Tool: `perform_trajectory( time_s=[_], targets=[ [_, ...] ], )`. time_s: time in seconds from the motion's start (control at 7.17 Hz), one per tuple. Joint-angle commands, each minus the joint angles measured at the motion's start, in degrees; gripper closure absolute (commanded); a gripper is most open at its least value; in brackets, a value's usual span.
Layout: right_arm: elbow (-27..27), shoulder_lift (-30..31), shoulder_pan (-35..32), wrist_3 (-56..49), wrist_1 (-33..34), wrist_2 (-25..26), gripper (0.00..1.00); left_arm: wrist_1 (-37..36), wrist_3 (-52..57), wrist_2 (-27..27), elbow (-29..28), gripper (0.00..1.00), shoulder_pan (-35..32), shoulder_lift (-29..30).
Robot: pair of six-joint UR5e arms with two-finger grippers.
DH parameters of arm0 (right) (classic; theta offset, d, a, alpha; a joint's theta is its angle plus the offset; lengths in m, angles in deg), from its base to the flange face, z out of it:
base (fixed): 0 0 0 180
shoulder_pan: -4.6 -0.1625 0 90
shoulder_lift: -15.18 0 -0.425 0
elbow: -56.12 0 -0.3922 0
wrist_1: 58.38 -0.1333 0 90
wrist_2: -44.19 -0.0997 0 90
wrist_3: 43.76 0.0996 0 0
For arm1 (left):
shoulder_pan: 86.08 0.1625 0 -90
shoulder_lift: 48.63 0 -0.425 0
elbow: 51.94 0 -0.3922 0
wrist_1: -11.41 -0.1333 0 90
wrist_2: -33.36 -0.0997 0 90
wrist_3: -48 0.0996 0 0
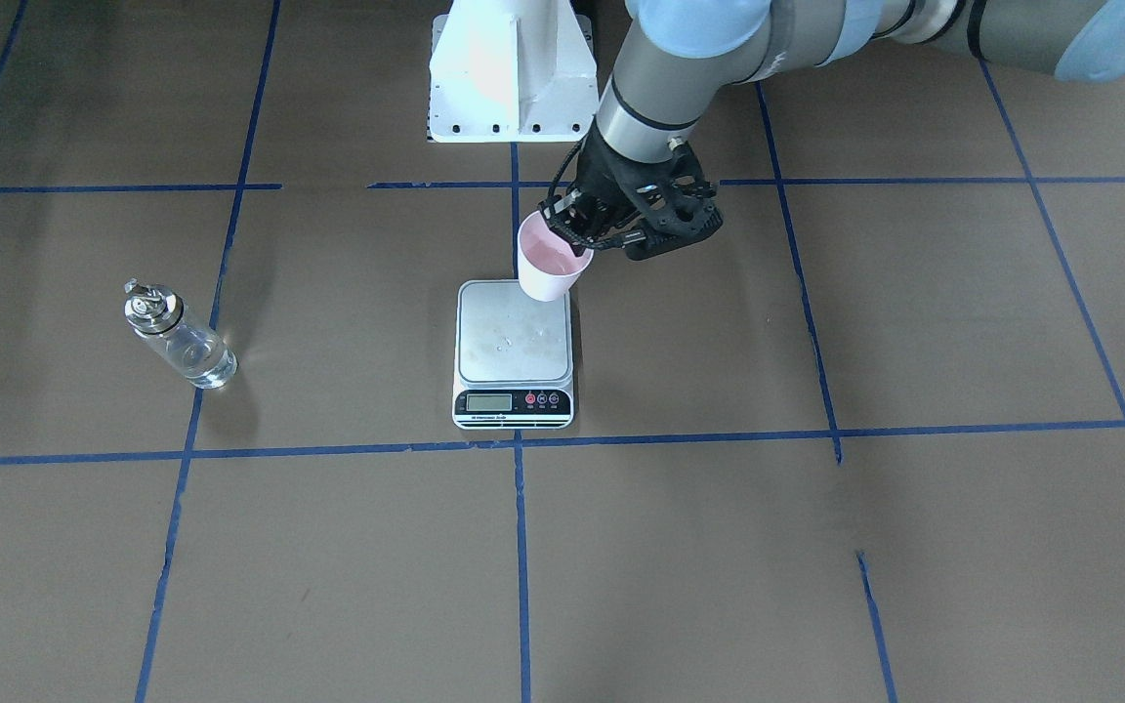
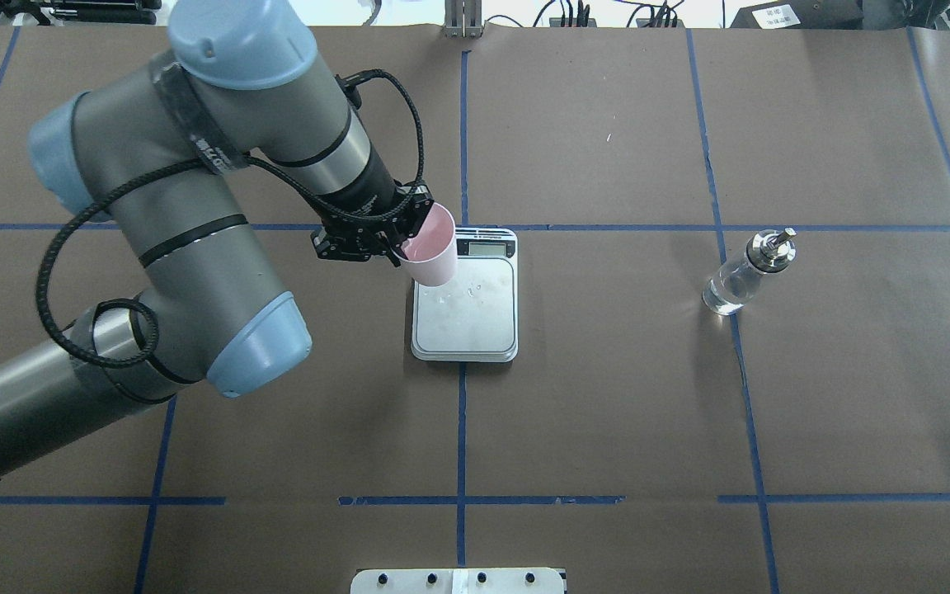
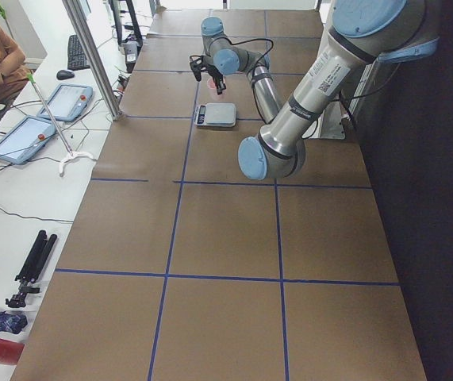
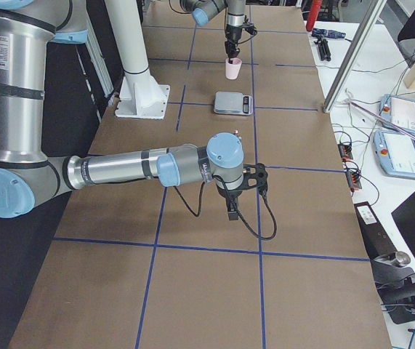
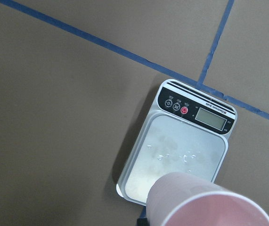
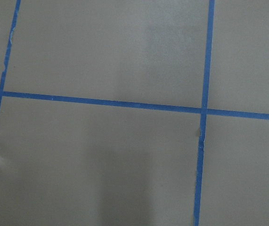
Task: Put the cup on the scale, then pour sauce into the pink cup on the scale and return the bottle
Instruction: 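Lift the pink cup with the left gripper and carry it over the scale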
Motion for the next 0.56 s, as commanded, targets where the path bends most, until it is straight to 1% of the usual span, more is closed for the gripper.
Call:
perform_trajectory(
  time_s=[0.0,0.14,0.42],
  targets=[
    [-0.2,-0.1,0.0,0.0,-0.1,0.0,0.00,1.0,-2.4,-4.8,-4.6,1.00,3.6,2.6],
    [-0.3,-0.1,0.0,0.0,-0.1,-0.1,0.00,1.1,-2.4,-5.0,-7.1,1.00,3.8,3.4],
    [-0.3,-0.1,0.0,0.1,0.0,-0.1,0.00,2.2,-2.7,-5.3,-7.7,1.00,4.6,3.8]
  ],
)
